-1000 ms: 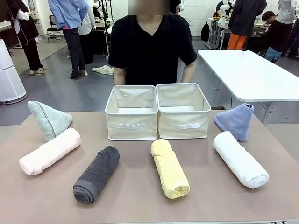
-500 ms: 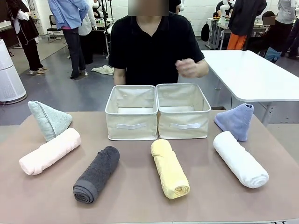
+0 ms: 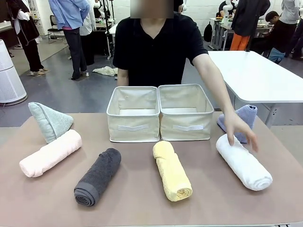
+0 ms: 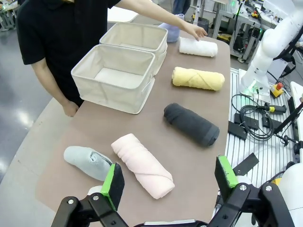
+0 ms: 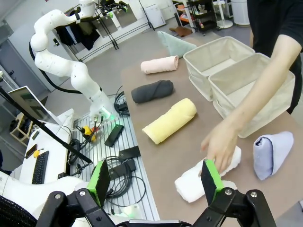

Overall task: Sort the towels based on their folding style.
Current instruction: Pick up one triangle-folded towel and place it in the left Fabric basket.

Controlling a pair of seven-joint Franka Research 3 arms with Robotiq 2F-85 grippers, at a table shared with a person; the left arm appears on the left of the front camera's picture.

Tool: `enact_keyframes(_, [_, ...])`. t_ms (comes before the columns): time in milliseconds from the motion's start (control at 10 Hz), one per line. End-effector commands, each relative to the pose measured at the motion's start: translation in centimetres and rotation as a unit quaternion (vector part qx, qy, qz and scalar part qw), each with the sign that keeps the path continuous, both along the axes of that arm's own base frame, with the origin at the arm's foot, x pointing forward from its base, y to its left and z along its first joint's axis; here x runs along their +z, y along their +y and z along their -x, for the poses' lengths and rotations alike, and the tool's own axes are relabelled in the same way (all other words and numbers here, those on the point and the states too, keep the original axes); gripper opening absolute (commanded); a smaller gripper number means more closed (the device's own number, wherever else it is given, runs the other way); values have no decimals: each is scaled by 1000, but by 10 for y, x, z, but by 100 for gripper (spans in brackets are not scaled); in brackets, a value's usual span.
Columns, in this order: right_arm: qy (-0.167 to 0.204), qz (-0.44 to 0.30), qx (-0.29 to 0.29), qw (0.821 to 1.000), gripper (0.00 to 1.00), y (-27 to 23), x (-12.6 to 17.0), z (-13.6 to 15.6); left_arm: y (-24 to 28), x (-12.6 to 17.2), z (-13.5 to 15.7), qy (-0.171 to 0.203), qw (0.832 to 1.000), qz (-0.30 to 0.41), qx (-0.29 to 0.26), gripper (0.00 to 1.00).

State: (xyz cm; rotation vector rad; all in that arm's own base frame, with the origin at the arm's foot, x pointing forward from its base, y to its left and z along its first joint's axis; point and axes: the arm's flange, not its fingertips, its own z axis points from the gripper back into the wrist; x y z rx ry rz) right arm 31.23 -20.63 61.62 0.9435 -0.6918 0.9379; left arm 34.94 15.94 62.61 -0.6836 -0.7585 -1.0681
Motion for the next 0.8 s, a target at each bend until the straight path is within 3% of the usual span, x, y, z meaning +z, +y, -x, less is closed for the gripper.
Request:
enact_keyframes(0, [0,-5,1,1000,100,0,0,-1,0,0,0,0,1000,0,0,100])
enact_keyframes(100, [0,-5,1,1000,100,0,0,-1,-16,-4,-21,52,996,-59,31,100])
enact_keyframes(300, [0,-5,1,1000,100,0,0,-1,-56,-3,-46,99,978,-166,77,100])
enact_keyframes(500, [0,-5,1,1000,100,0,0,-1,-107,-15,-80,148,934,-293,144,100])
enact_keyframes(700, [0,-5,1,1000,100,0,0,-1,-149,-49,-117,179,896,-362,187,100])
